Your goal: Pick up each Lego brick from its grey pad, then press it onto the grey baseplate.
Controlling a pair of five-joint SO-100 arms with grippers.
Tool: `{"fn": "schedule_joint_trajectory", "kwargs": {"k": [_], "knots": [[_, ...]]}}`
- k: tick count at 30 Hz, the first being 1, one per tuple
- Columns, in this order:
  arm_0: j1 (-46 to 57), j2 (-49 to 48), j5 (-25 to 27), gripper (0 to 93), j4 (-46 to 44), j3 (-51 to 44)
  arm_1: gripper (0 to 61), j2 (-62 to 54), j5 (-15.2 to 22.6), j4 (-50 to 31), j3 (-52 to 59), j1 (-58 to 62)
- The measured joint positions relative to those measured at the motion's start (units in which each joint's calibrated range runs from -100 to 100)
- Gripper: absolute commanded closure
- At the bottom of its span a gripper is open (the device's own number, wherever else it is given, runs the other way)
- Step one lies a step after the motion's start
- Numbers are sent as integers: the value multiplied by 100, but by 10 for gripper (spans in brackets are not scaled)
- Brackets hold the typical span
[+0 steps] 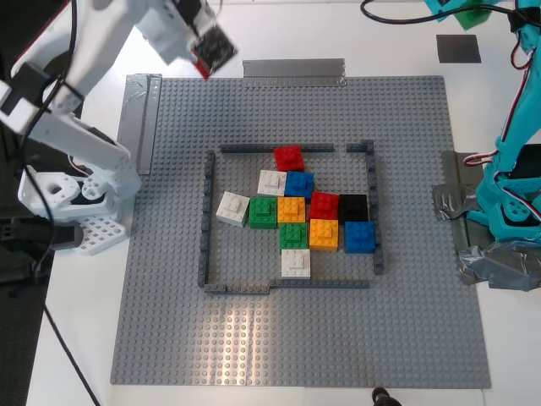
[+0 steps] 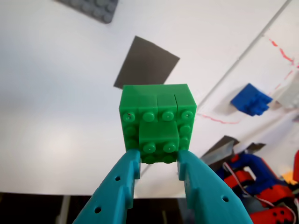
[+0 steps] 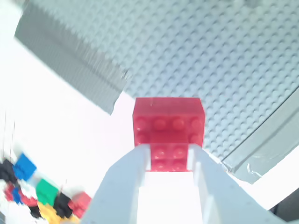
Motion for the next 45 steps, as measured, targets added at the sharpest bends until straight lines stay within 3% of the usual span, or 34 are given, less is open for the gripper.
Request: {"fn": "schedule_joint_trajectory", "kwargs": {"k": [5,13,20,25,37,45], "knots": [[-377,-752,0,927,0,449,611,-484,-347,386,590,891],[-1361,-2688,10,927,0,2654,612,-518,-679,587,1025,1809],[-2523,-4429,31,927,0,4537,612,-725,-528,48,1905,2527],[-3389,-5080,-26,927,9,5463,612,-1010,-274,-507,2582,2900],[-5897,-5148,-1500,927,9,5668,612,-1097,39,-1698,3588,3536],[-7525,-5148,-2435,927,9,5668,612,-1010,142,-2084,3762,3818]]}}
